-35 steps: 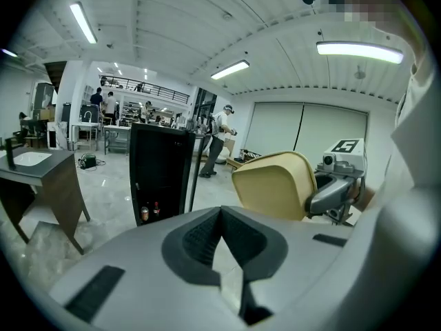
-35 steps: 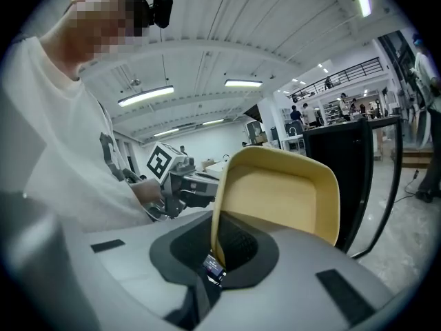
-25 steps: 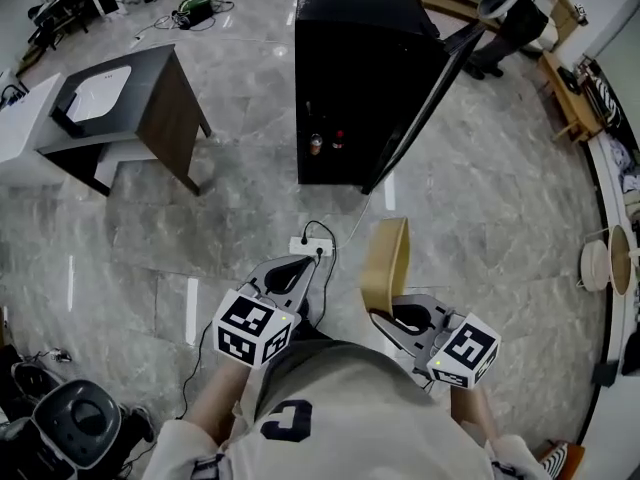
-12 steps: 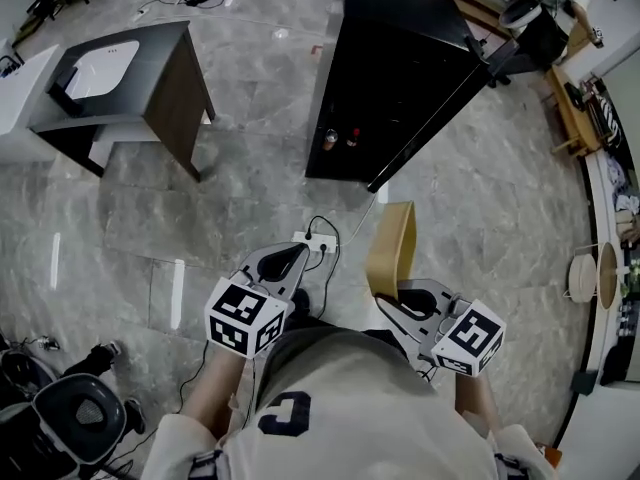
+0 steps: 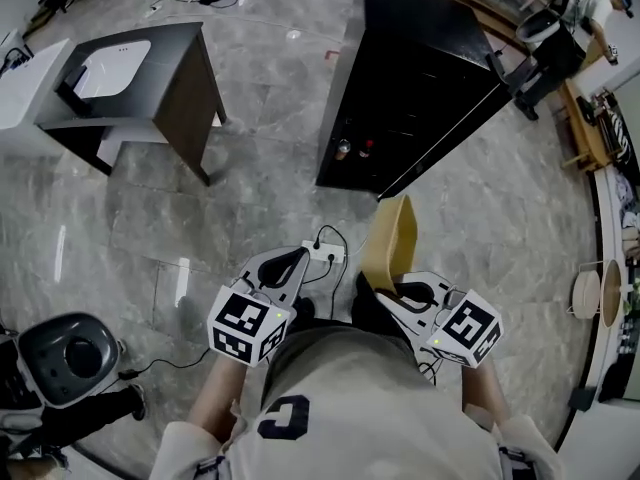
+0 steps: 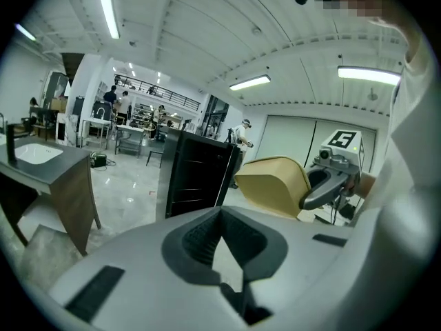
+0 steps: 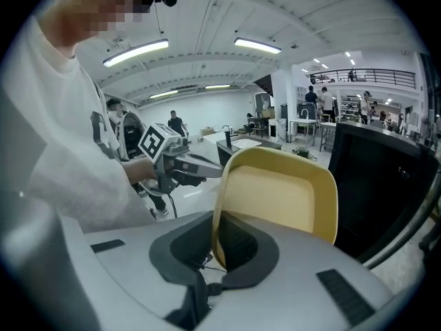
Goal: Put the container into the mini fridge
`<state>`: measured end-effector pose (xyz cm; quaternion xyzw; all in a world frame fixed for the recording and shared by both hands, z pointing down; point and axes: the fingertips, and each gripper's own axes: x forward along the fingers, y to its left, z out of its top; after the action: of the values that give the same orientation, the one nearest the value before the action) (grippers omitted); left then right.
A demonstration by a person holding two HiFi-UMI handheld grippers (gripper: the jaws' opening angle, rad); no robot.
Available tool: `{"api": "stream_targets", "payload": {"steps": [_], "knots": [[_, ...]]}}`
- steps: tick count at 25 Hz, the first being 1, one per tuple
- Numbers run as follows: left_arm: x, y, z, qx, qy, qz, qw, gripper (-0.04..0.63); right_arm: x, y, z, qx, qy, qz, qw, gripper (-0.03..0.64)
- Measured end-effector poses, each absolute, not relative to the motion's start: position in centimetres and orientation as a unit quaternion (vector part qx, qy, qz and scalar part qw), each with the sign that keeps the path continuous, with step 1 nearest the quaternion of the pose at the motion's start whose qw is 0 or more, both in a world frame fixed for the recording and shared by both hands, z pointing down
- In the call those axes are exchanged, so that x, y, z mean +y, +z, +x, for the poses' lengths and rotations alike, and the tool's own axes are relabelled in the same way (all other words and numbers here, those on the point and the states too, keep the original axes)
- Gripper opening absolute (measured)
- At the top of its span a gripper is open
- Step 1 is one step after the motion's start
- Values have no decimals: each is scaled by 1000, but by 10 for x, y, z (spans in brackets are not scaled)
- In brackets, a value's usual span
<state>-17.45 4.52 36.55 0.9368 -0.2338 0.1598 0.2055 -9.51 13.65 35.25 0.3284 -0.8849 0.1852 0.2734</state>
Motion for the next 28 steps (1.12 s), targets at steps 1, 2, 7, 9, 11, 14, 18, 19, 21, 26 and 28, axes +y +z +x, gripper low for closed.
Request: {"api": "stream_targets", "payload": {"steps": [1, 2, 7, 9, 11, 14, 18, 19, 21, 26, 28], "knots": [[41, 365, -174, -240, 165, 937, 195, 55, 131, 356, -93, -886, 181, 321, 283, 35], [37, 364, -173, -247, 168, 935, 189, 55, 126, 360, -89, -886, 176, 313, 292, 35], [15, 365, -168, -293, 168, 920, 199, 55, 95, 383, -65, -895, 169, 263, 320, 35], [4, 366, -162, -313, 171, 912, 203, 55, 81, 392, -52, -897, 169, 244, 328, 35], [-6, 367, -149, -328, 172, 905, 208, 55, 70, 402, -35, -898, 171, 227, 336, 35], [-20, 366, -125, -353, 173, 894, 216, 55, 51, 412, -7, -901, 171, 197, 345, 35], [-31, 364, -88, -389, 181, 875, 224, 55, 31, 428, 35, -903, 169, 152, 365, 35], [-32, 364, -78, -395, 182, 871, 227, 55, 26, 433, 45, -902, 166, 143, 372, 35], [-34, 365, -59, -406, 186, 864, 231, 55, 17, 445, 62, -902, 158, 127, 380, 35], [-40, 365, -29, -437, 196, 847, 231, 55, -3, 473, 96, -895, 120, 82, 422, 35], [-42, 366, -23, -446, 199, 841, 234, 55, -10, 480, 106, -891, 108, 72, 435, 35]]}}
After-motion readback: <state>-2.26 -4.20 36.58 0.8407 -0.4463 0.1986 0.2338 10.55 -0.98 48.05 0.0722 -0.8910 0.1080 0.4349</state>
